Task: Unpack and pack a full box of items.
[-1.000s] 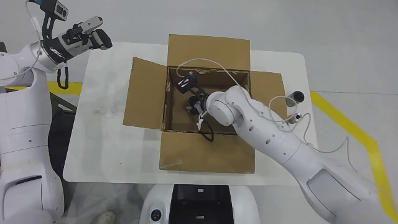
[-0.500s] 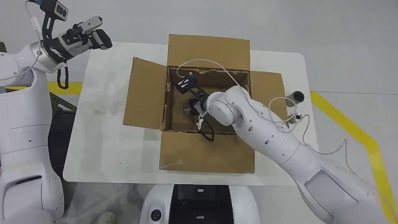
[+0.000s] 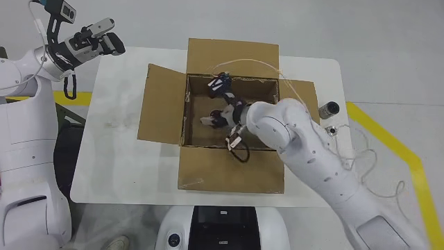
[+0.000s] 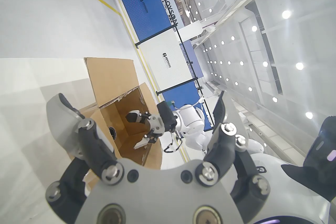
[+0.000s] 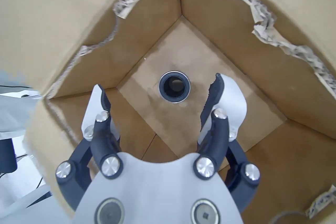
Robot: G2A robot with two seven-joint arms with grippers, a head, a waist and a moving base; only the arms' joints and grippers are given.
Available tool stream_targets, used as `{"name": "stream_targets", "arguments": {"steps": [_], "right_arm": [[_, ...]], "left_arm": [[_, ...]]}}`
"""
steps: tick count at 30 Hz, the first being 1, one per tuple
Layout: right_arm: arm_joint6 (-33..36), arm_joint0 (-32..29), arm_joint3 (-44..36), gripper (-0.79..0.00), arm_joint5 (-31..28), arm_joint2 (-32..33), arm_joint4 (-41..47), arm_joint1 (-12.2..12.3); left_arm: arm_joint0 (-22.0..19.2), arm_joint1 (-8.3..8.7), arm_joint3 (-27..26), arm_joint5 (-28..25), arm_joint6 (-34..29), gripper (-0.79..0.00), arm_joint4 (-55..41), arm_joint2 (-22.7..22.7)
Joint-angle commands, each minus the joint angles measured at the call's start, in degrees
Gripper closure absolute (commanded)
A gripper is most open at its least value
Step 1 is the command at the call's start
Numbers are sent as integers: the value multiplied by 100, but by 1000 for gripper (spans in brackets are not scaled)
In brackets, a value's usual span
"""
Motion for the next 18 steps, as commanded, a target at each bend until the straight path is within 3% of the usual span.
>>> {"name": "stream_targets", "arguments": {"steps": [1, 9, 18], "right_arm": [[58, -164, -347, -733, -37, 186, 28, 50], [314, -858, -1549, -751, -267, 1144, 15, 281], [473, -1579, -2135, -776, -552, 2473, 151, 508]], "left_arm": [[0, 0, 0, 0, 0, -785, 0, 0], [0, 0, 0, 0, 0, -785, 0, 0], [0, 0, 0, 0, 0, -785, 0, 0]]}}
